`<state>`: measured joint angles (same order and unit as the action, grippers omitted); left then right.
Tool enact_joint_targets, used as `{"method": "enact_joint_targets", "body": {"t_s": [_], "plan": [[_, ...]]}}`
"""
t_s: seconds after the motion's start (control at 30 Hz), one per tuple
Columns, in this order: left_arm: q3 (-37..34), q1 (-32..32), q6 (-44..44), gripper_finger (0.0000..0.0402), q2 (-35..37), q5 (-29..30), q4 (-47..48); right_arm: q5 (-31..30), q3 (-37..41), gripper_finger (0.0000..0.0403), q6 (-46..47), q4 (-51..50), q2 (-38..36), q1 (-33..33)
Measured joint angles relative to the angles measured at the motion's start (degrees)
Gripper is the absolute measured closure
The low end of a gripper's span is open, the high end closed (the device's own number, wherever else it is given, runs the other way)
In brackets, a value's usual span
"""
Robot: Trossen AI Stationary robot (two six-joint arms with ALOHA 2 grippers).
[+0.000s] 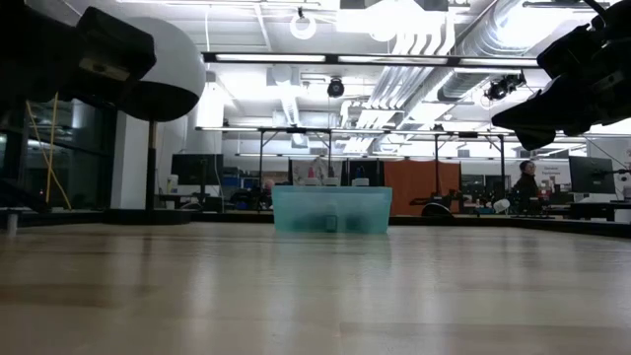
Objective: Pick & Place food coloring
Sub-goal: Put the small black food coloring bottle into the light blue bin
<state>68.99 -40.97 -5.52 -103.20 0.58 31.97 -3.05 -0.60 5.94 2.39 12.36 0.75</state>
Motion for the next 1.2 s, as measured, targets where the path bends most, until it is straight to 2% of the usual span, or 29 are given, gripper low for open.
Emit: {"method": "enact_joint_targets", "body": {"t_s": [0.2,0.5,1.0,1.2], "plan": [[0.0,0.0,-2.28,0.0199,-0.28,-0.07,-0.41,0.0,-0.01,0.0402,0.01,0.02,0.0,0.0],[-0.02,0.0,-10.54,0.0199,-1.03,-0.13,-0.58,0.0,-0.01,0.0402,0.0,0.02,0.02,-0.01],[-0.02,0.04,-14.51,0.0201,-1.01,-0.2,-2.19,0.0,0.0,0.0402,0.02,0.0,0.02,0.0],[-0.02,0.07,-14.77,0.0241,-1.01,-0.04,-1.89,0.0,0.0,0.0402,0.0,0.0,0.02,0.0]]}}
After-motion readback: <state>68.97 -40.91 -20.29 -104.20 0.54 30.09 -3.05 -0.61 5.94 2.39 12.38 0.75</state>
